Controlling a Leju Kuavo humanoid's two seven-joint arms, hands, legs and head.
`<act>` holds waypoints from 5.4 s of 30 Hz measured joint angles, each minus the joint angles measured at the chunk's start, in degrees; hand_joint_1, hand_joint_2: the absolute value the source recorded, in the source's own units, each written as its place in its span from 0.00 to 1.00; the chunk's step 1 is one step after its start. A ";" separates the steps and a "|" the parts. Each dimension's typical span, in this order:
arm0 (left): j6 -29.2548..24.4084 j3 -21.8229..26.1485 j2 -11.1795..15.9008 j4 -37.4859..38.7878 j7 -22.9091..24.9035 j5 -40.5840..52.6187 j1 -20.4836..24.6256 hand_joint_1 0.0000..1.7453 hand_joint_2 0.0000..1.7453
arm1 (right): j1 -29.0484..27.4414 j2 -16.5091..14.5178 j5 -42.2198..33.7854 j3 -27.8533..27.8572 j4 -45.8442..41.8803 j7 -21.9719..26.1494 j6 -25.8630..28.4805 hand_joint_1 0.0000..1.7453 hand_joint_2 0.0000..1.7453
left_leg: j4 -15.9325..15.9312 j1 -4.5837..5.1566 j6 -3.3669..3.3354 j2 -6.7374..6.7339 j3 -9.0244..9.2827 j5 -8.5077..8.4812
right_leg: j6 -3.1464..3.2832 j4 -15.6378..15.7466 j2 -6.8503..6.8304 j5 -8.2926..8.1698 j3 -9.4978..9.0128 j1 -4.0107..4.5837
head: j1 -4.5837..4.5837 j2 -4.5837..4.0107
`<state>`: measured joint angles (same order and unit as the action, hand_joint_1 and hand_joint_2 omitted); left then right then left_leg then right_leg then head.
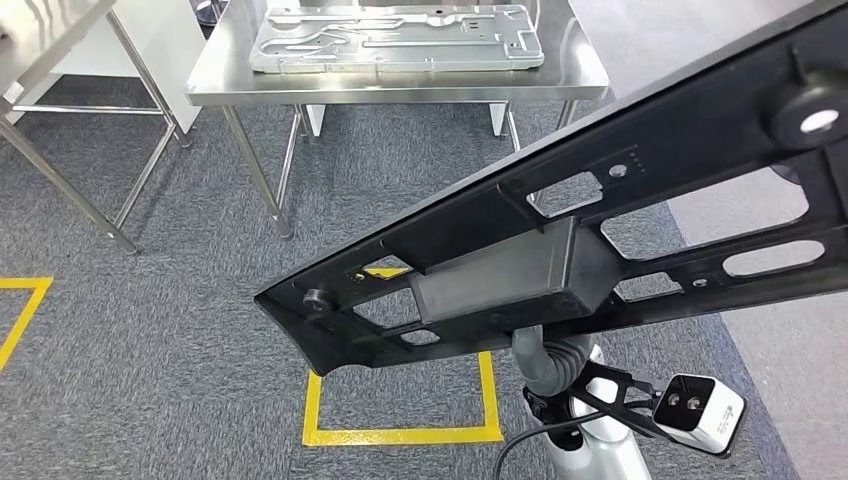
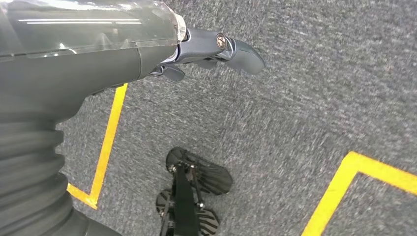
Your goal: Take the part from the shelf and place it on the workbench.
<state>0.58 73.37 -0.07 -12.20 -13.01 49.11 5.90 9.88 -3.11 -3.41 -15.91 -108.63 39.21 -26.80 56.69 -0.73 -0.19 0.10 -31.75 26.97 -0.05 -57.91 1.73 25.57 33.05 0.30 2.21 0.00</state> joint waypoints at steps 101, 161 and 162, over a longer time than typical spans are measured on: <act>0.69 -0.02 0.40 -0.04 -0.85 0.48 -0.41 0.00 1.00 | -2.11 -0.13 0.00 2.48 -2.78 0.00 -2.25 1.00 1.00 | 0.34 0.35 -1.75 0.21 2.29 0.82 | -1.31 -11.77 -1.42 6.65 5.12 -0.71 | 0.02 0.00; 0.54 -0.09 0.33 -0.09 -1.02 1.14 -0.46 0.00 1.00 | -0.98 -1.61 -0.75 5.22 -3.11 0.00 -2.47 1.00 1.00 | 0.41 0.27 -1.24 -0.17 0.57 -0.73 | -1.32 -15.84 -1.36 9.08 7.81 -0.63 | 0.02 0.00; 0.59 -0.09 0.31 -0.09 -1.09 1.10 -0.47 0.00 1.00 | -1.01 -1.61 -0.70 5.51 -3.11 0.00 -2.30 1.00 1.00 | 0.42 0.27 -1.14 -0.09 1.31 -0.19 | -1.25 -13.11 -1.41 7.35 7.42 -0.66 | 0.02 0.00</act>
<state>1.17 73.29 0.23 -12.28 -14.10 50.21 5.43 8.87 -4.72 -4.11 -10.40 -111.74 39.21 -29.10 57.10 -0.45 -1.33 0.01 -30.44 26.78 -1.30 -71.02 0.32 32.92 40.47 -0.36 2.23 0.00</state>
